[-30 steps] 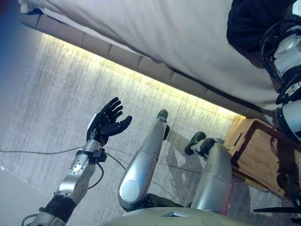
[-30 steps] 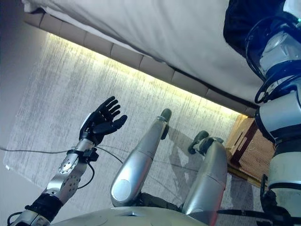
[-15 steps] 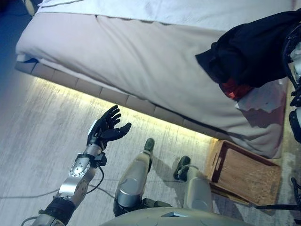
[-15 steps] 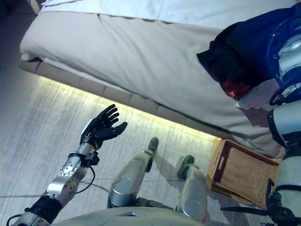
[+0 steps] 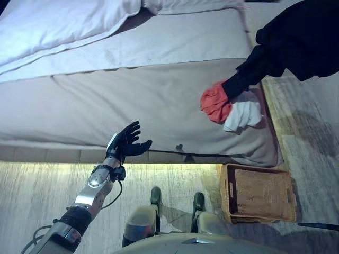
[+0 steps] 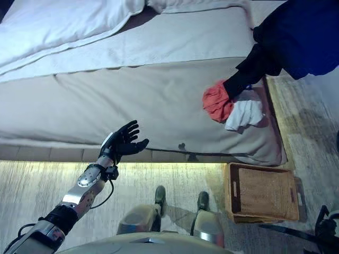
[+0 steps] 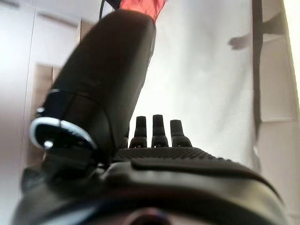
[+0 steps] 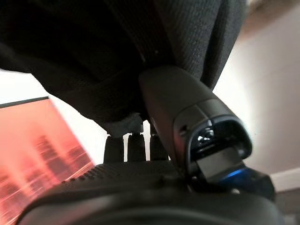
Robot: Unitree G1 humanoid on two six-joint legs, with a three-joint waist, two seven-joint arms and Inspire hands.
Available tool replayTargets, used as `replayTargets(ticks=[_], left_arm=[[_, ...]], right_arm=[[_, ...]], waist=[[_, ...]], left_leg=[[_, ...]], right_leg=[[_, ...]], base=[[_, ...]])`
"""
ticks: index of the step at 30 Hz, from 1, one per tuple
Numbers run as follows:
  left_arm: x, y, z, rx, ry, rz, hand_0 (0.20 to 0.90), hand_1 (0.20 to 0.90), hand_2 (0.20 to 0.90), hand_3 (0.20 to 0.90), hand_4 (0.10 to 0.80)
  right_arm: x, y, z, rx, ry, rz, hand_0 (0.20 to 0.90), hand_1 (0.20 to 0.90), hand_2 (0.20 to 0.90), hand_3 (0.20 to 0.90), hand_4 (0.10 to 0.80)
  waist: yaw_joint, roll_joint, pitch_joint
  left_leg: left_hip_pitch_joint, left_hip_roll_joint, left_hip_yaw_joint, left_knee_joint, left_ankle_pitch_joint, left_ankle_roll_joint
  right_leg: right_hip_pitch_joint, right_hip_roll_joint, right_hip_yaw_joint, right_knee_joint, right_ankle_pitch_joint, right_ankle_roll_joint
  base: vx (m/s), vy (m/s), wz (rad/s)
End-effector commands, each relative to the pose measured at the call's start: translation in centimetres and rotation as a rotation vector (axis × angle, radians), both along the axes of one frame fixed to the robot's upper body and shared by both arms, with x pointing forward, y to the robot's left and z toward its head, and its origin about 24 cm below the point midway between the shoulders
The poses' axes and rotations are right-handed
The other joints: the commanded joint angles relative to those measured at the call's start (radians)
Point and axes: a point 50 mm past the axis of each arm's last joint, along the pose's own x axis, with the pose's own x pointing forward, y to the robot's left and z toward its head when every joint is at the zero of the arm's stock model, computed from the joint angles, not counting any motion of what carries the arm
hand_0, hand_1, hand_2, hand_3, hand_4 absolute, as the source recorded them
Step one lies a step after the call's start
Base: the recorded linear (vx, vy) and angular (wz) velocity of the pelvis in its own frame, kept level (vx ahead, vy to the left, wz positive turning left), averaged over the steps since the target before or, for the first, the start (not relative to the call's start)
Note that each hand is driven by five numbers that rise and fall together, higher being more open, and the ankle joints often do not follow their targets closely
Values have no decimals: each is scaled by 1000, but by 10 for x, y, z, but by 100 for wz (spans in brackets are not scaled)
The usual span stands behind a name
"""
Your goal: Pick up the clothes from the bed and place them into the basket
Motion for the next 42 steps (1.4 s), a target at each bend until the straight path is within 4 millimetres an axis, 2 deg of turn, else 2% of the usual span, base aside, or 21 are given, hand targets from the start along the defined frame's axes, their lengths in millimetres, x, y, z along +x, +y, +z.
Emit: replayTargets(ticks=[1, 5, 9, 13, 18, 25, 29, 38, 42], left_arm=[[-14, -13, -14, 34, 16, -98, 900, 900, 900, 900, 800], [-6, -16, -12, 40, 0, -112, 900, 900, 900, 900, 800], [-1, -18, -10, 42, -12, -109, 900, 900, 900, 900, 800], [7, -21, -5, 38, -34, -96, 900, 900, 900, 900, 800], [8, -22, -6, 33, -29, -98, 900, 900, 900, 900, 800], [9, -28, -5, 15, -24, -107, 900, 900, 900, 900, 800], [12, -37, -6, 5, -18, -120, 900, 900, 900, 900, 800], [13, -46, -9, 4, -5, -128, 900, 900, 900, 900, 800], [16, -46, -7, 7, -17, -123, 900, 900, 900, 900, 800]], right_arm=[[-18, -10, 5, -103, -70, -11, 300, 300, 300, 200, 100], [-22, -14, -13, -82, -76, 17, 300, 300, 300, 200, 100], [-24, -12, -27, -62, -94, 57, 300, 300, 300, 200, 100], [-30, -16, -59, -35, -77, 79, 300, 300, 300, 200, 100], [-37, -19, -98, 27, -33, 100, 300, 300, 300, 200, 100], [-36, -14, -158, 133, 98, 132, 300, 300, 300, 200, 100], [-30, -7, -183, 180, 174, 145, 300, 300, 300, 200, 100], [-20, 6, -221, 229, 305, 158, 300, 300, 300, 200, 100], [-16, 11, -226, 239, 304, 158, 300, 300, 300, 200, 100]], waist=[[-49, -42, -283], [-113, -39, -281], [-158, -33, -280], [-217, -20, -275], [-261, -7, -268], [-290, 13, -251], [-296, 22, -241], [-295, 47, -211], [-290, 57, -194]], left_leg=[[-10, 57, 32, 39, -179, -18], [14, 64, 66, 24, -188, -18], [27, 69, 93, 22, -197, -16], [31, 72, 125, 39, -215, -13], [39, 71, 160, 53, -231, -9], [40, 74, 195, 75, -248, -8], [33, 78, 211, 86, -249, -12], [31, 86, 219, 103, -255, -16], [22, 84, 214, 98, -251, -17]], right_leg=[[-41, 40, 28, 44, -83, 10], [-52, 55, 95, 21, -62, 17], [-59, 67, 139, 18, -57, 18], [-76, 78, 190, 33, -61, 19], [-92, 84, 223, 41, -57, 24], [-116, 86, 237, 54, -52, 27], [-128, 84, 233, 58, -50, 27], [-137, 78, 218, 62, -52, 24], [-147, 77, 211, 63, -51, 24]], base=[[-28, -12, -35], [-18, -7, -31], [16, -5, -43], [19, -17, -32], [24, -30, -37], [15, -48, -21], [-10, -54, -4], [5, -20, -2], [-48, -3, 2]])
